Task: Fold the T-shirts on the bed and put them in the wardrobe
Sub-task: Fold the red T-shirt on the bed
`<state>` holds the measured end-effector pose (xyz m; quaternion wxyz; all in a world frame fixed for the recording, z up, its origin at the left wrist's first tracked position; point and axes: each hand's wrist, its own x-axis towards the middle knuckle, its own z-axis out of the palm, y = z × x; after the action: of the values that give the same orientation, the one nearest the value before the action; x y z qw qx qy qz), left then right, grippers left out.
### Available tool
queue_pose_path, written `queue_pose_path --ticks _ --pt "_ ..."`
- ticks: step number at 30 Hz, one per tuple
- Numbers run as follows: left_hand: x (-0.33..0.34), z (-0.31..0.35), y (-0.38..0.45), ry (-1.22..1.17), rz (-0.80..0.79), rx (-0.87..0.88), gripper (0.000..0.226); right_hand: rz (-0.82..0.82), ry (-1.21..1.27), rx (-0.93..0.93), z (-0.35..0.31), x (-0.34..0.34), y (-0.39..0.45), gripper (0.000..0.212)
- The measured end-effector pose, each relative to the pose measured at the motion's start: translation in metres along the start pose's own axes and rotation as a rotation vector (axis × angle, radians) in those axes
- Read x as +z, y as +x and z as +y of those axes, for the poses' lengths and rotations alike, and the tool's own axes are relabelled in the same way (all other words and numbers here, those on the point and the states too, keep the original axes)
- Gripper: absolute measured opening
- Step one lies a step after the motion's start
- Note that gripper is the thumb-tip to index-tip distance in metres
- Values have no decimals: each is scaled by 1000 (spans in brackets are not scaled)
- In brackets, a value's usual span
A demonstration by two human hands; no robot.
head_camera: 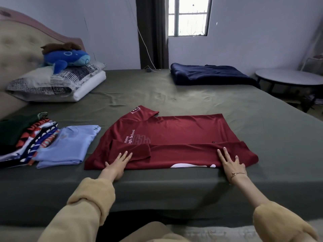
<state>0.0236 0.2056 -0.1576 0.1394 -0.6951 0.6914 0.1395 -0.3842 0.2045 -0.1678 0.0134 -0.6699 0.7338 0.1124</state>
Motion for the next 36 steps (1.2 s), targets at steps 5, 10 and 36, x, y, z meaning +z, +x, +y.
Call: queue_pose_path --ticks 5,10,36 --pt "-10 21 4 142 235 -83 62 114 87 65 13 -6 2 67" --pt "-26 64 21 166 412 -68 42 251 260 236 32 -13 10 41" --pt "-24 226 83 4 578 363 28 355 377 508 64 -8 34 29"
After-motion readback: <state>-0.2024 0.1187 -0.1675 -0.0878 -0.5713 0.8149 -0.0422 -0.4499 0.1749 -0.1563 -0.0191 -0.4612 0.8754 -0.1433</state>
